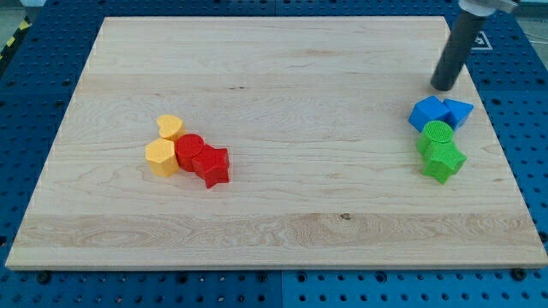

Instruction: Keep the blue triangle in between the blue cube and the green circle

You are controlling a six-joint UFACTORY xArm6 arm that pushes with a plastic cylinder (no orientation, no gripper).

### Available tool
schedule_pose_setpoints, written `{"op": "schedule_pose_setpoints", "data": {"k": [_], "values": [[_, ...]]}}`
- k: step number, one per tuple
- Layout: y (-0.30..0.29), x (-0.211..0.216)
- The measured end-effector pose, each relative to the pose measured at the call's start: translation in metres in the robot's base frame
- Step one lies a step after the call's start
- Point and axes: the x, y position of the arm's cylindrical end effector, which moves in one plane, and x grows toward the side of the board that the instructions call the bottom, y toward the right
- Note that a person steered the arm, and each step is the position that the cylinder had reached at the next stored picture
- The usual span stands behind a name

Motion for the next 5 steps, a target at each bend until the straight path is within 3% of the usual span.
{"op": "schedule_pose_setpoints", "data": {"k": [3, 5], "values": [[0.065, 0.024], [0.068, 0.024]]}}
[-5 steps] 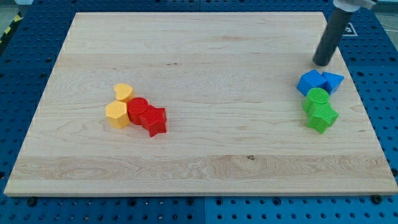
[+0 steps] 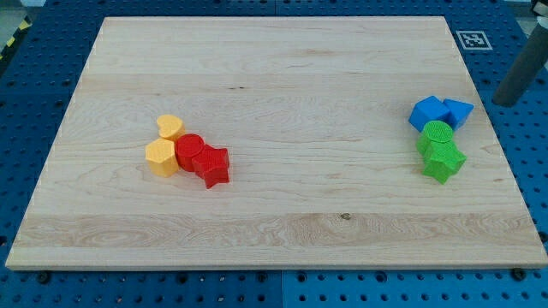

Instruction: Keep the blue triangle in between the blue cube and the green circle

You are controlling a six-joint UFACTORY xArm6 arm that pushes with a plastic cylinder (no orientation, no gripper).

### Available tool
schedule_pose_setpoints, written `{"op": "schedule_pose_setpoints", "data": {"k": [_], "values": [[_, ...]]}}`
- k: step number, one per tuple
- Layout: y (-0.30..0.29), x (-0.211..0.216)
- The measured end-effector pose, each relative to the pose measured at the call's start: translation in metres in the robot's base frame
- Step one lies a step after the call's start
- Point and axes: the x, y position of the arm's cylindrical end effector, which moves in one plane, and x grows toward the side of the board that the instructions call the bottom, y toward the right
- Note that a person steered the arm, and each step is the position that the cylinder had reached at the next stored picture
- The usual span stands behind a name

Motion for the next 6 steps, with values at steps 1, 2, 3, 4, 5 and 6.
{"op": "schedule_pose_setpoints", "data": {"k": [1, 2, 3, 4, 5, 6], "values": [[-0.017, 0.003], [-0.039, 0.007], [-0.047, 0.027], [-0.049, 0.037], [-0.052, 0.04], [-0.056, 0.041]]}}
